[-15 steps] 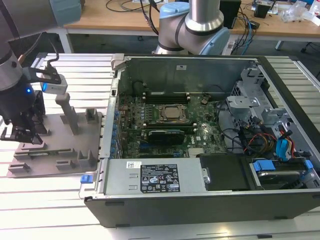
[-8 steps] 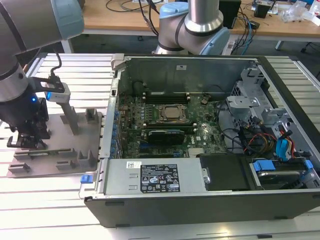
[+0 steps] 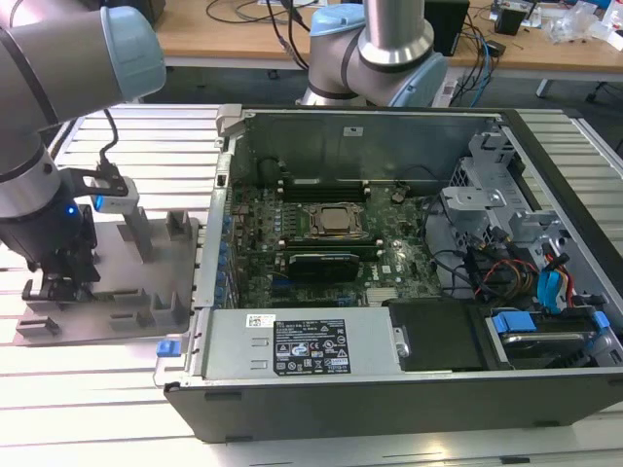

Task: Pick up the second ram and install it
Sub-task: 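Pick up the second ram and move it above second insertion slot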

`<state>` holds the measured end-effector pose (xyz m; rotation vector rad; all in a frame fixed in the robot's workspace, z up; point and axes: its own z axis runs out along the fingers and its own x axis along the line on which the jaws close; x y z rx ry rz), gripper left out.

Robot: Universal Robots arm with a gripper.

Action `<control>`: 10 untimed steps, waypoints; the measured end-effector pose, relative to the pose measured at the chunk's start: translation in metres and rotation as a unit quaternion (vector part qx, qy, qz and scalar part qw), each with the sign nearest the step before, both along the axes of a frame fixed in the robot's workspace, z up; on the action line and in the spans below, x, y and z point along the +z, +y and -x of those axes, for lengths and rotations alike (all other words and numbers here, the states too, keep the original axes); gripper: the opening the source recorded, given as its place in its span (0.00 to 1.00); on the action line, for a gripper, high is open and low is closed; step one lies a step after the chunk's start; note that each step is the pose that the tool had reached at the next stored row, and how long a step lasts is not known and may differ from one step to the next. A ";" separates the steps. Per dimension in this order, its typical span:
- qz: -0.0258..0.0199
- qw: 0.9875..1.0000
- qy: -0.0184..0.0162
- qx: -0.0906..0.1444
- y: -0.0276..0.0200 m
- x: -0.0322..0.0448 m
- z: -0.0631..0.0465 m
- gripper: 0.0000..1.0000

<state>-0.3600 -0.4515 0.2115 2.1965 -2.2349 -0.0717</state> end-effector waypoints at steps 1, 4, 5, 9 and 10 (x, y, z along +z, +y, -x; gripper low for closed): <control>0.000 1.000 0.000 0.000 0.0000 -0.0035 0.000 0.36; 0.000 1.000 0.000 0.000 0.0000 -0.0110 0.000 0.36; 0.000 1.000 0.000 0.000 -0.0001 -0.0110 0.000 0.36; 0.000 1.000 0.000 0.001 0.0000 -0.0115 0.000 0.28; 0.000 1.000 0.000 0.000 0.0000 -0.0116 0.000 0.28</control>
